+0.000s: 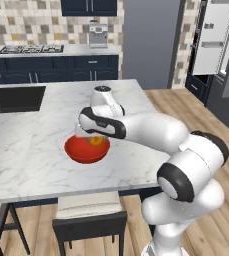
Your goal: Retrieve the orange and apple from the fridge and place them into the bowl on the dining table.
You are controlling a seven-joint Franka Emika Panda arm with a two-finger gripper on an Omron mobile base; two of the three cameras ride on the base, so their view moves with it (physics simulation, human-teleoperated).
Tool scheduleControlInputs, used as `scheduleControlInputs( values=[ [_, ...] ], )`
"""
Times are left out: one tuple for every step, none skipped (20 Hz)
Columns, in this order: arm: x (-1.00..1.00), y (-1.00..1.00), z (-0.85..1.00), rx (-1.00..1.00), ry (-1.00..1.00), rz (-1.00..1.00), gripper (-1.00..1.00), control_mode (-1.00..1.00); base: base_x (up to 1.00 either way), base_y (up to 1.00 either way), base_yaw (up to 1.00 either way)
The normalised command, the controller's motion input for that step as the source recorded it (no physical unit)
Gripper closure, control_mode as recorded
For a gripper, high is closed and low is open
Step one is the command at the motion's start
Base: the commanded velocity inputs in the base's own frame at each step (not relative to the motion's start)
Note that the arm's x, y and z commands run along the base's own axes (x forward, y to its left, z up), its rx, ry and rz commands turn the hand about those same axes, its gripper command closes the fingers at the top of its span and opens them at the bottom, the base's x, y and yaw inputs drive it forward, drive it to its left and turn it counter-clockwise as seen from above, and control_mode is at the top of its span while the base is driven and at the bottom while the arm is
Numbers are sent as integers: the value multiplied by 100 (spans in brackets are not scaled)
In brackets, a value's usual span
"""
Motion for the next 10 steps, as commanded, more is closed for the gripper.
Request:
scheduleControlInputs(
  values=[
    [39,21,-40,0,10,0,100,-100,0,0,0],
    [43,21,-41,0,9,0,100,-100,0,0,0],
    [49,26,-41,0,9,0,100,-100,0,0,0],
    [51,27,-43,0,8,0,100,-100,0,0,0],
    [52,29,-43,0,8,0,100,-100,0,0,0],
    [52,30,-44,0,8,0,100,-100,0,0,0],
    [55,29,-41,0,5,0,100,-100,0,0,0],
    [56,25,-36,0,2,0,100,-100,0,0,0],
    [57,21,-31,0,0,0,100,-100,0,0,0],
    [64,15,-29,0,0,0,100,-100,0,0,0]
  ],
)
